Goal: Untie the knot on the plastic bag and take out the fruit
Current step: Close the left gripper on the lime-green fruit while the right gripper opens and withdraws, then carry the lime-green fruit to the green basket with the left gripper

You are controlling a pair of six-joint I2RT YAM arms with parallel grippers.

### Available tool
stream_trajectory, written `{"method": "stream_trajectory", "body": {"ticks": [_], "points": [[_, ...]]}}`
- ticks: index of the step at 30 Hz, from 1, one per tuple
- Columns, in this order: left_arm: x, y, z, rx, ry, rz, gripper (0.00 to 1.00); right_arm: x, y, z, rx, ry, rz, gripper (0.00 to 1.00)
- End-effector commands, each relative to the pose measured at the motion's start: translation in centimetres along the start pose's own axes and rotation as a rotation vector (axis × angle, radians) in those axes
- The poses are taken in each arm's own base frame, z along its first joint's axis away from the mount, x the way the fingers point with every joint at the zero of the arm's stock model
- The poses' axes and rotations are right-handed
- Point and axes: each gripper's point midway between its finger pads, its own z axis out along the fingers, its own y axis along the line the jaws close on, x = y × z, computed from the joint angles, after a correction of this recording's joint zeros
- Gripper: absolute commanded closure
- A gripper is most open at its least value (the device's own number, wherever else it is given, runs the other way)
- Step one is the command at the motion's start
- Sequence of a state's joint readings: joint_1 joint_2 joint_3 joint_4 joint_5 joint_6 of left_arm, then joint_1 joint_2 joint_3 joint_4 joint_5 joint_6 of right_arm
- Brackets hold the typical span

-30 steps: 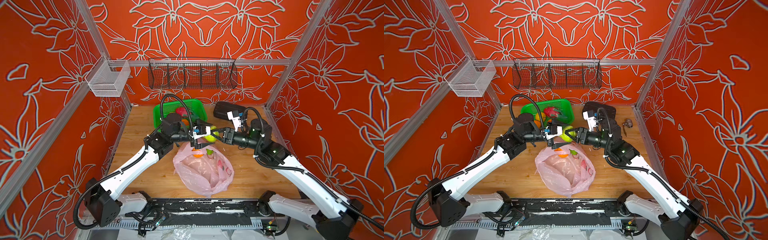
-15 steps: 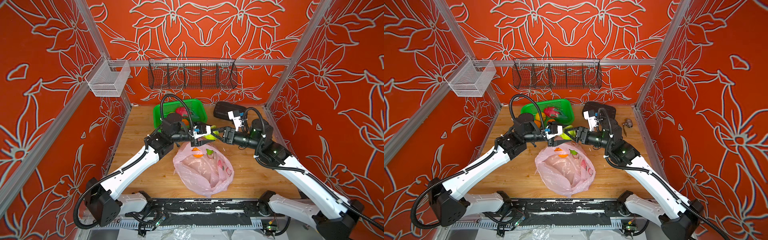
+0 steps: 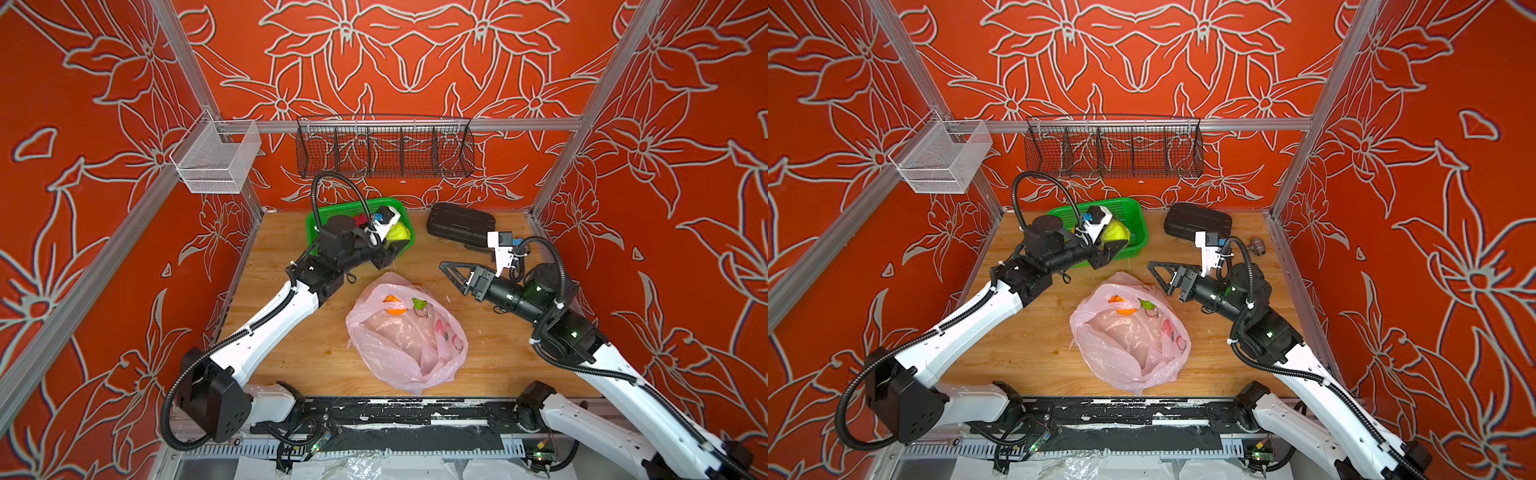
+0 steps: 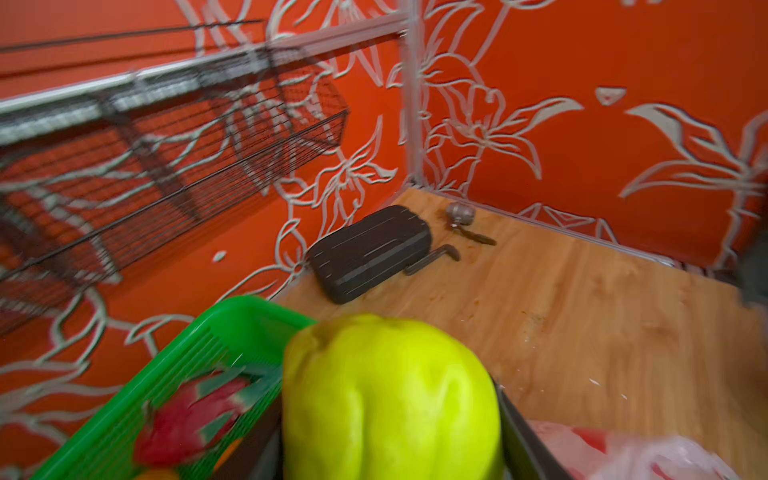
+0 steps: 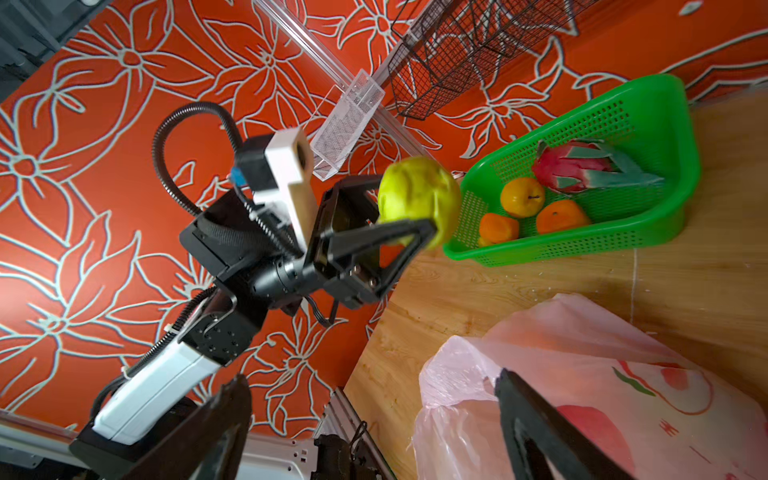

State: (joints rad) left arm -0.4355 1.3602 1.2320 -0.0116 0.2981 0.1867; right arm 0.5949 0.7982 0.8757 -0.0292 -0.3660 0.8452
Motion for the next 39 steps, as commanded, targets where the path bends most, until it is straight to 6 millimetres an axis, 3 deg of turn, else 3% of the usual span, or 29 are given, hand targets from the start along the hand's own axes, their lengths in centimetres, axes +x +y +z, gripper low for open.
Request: {"method": "stream_trajectory", "body": {"ticks": [1, 8, 16, 21, 28, 39], "points": [[1.6, 4.7, 0.0, -0.139, 0.064, -0.266, 0.47, -0.6, -0.4, -0.4, 0.018, -0.046, -0.028, 0.06], [7.0, 11.8, 0.7, -0.347, 0.225, -0.589, 0.53, 0.6, -1.6, -0.2, 0.046, -0.007, -0.020, 0.04], [12.6, 16.5, 2.4, -0.550, 0.416, -0.617, 0.54, 1.3, -2.5, -0.6, 0.073, 0.002, -0.017, 0.04], [15.5, 17.4, 4.2, -0.560, 0.539, -0.622, 0.54, 1.6, -2.5, -0.8, 0.066, 0.010, -0.023, 0.04], [20.1, 16.9, 6.6, -0.515, 0.705, -0.686, 0.53, 1.8, -2.9, -1.1, 0.080, 0.006, -0.020, 0.05], [25.3, 16.6, 8.1, -0.508, 0.830, -0.720, 0.51, 1.7, -2.8, -1.8, 0.085, -0.008, -0.023, 0.05]]}}
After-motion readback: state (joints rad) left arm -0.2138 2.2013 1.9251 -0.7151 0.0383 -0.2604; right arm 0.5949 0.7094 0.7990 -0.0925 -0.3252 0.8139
